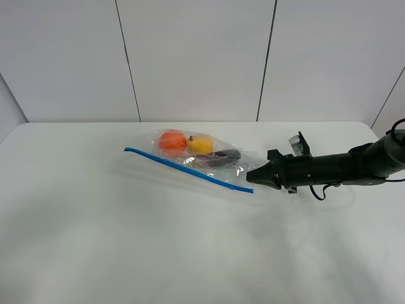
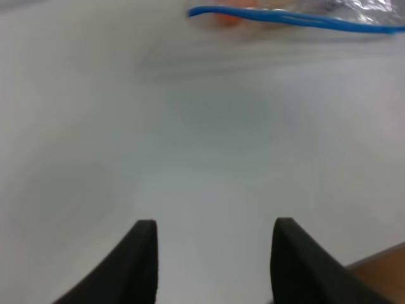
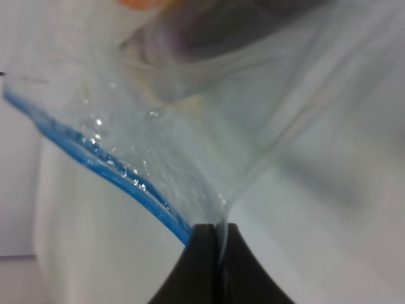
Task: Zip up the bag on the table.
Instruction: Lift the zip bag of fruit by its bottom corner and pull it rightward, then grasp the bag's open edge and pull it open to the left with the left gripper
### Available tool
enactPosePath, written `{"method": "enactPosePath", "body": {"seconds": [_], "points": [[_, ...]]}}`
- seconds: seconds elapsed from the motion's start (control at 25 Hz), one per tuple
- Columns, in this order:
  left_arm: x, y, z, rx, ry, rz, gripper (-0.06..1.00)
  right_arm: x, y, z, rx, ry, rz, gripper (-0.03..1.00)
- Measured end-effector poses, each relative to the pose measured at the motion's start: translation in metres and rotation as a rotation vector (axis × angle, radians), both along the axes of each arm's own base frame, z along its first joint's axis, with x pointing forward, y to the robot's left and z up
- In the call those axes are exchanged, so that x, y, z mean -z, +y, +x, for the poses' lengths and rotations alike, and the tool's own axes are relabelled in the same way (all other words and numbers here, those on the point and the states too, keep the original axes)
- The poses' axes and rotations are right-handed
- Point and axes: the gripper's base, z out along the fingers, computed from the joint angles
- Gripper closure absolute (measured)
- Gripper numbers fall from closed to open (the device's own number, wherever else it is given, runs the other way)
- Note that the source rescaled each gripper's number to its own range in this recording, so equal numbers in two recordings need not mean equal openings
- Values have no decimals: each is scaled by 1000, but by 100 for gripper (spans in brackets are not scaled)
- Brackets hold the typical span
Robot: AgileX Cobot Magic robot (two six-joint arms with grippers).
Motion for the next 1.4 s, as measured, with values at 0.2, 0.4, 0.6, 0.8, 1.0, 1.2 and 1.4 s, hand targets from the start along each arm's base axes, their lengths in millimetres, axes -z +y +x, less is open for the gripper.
{"method": "enactPosePath", "body": {"seconds": [0.2,0.4,0.6,0.8,1.0,1.2,1.4], "points": [[-12,-14,0,283,-257,286,30,-7,4,-2,-36,-9,83,97],[-14,-24,4,427,-441,397,13,-19,6,-3,-57,-38,119,97],[-16,-26,9,444,-518,415,-3,-48,7,-4,-70,-122,124,97],[-24,-32,34,551,-522,407,-5,-59,7,-5,-85,-141,119,97],[-31,-38,81,656,-549,389,-6,-58,23,-9,-134,-134,114,97],[-21,-44,128,772,-496,318,-6,-54,41,-11,-161,-129,63,97],[-3,-46,164,801,-405,253,-6,-53,43,-11,-160,-128,51,97]]}}
